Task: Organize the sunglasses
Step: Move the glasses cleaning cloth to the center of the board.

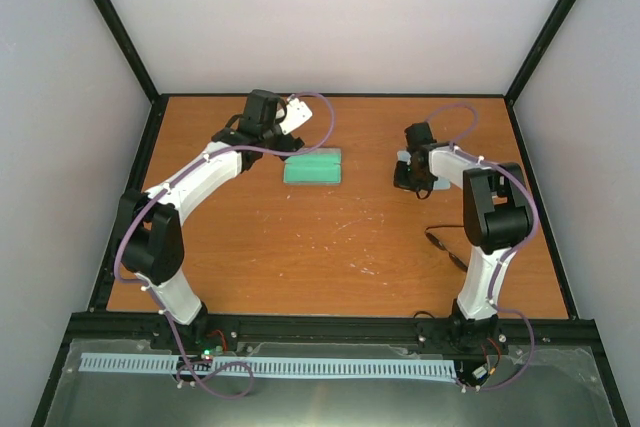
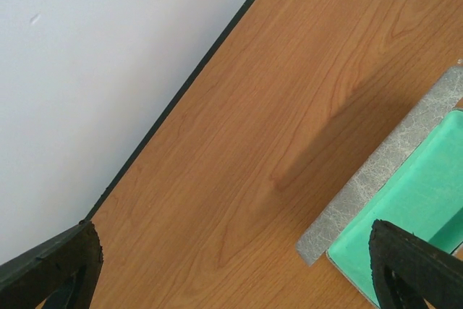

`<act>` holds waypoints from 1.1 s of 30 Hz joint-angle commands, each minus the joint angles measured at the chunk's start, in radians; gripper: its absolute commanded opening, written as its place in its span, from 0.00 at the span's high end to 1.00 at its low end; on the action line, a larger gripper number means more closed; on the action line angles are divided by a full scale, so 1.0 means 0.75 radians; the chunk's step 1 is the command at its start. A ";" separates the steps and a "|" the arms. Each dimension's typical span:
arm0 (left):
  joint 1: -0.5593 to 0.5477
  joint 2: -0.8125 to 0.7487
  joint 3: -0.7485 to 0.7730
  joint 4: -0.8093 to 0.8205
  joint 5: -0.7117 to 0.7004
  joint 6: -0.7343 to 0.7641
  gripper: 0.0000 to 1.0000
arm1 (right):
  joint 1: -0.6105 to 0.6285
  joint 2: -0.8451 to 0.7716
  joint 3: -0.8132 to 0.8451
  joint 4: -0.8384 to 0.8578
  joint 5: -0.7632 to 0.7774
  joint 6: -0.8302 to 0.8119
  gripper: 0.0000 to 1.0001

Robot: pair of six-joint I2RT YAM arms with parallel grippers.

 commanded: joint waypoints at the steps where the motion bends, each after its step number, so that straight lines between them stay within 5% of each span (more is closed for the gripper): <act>1: -0.002 -0.041 -0.006 0.039 0.039 -0.021 0.01 | 0.047 -0.019 -0.093 -0.076 -0.051 0.041 0.97; 33: -0.005 -0.196 -0.172 0.087 0.135 -0.125 0.01 | 0.531 -0.253 -0.309 -0.224 -0.330 0.264 0.97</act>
